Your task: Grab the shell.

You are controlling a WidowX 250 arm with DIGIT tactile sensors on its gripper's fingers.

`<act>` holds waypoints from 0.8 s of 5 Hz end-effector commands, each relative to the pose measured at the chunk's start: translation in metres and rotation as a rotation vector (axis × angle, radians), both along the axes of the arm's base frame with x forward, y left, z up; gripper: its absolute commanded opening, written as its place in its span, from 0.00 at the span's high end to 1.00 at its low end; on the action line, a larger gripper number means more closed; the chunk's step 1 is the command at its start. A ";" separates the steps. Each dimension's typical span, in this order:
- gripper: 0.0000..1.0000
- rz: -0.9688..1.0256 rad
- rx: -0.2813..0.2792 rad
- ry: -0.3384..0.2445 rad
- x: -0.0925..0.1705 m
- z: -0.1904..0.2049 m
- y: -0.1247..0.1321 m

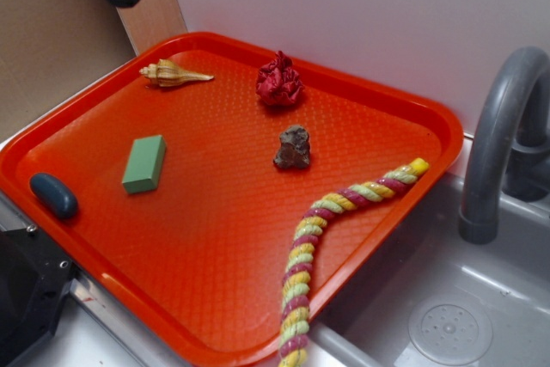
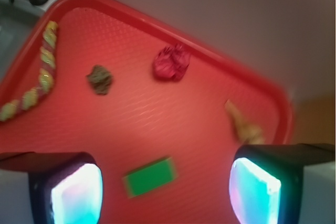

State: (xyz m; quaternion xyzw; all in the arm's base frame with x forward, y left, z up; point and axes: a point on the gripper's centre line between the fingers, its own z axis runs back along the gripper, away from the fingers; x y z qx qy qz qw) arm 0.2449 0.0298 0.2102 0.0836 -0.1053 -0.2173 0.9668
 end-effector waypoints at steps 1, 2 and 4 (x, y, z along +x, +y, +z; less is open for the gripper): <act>0.00 -0.278 0.239 0.079 0.039 -0.037 0.054; 0.00 -0.269 0.277 0.146 0.040 -0.070 0.070; 0.00 -0.236 0.353 0.255 0.047 -0.128 0.095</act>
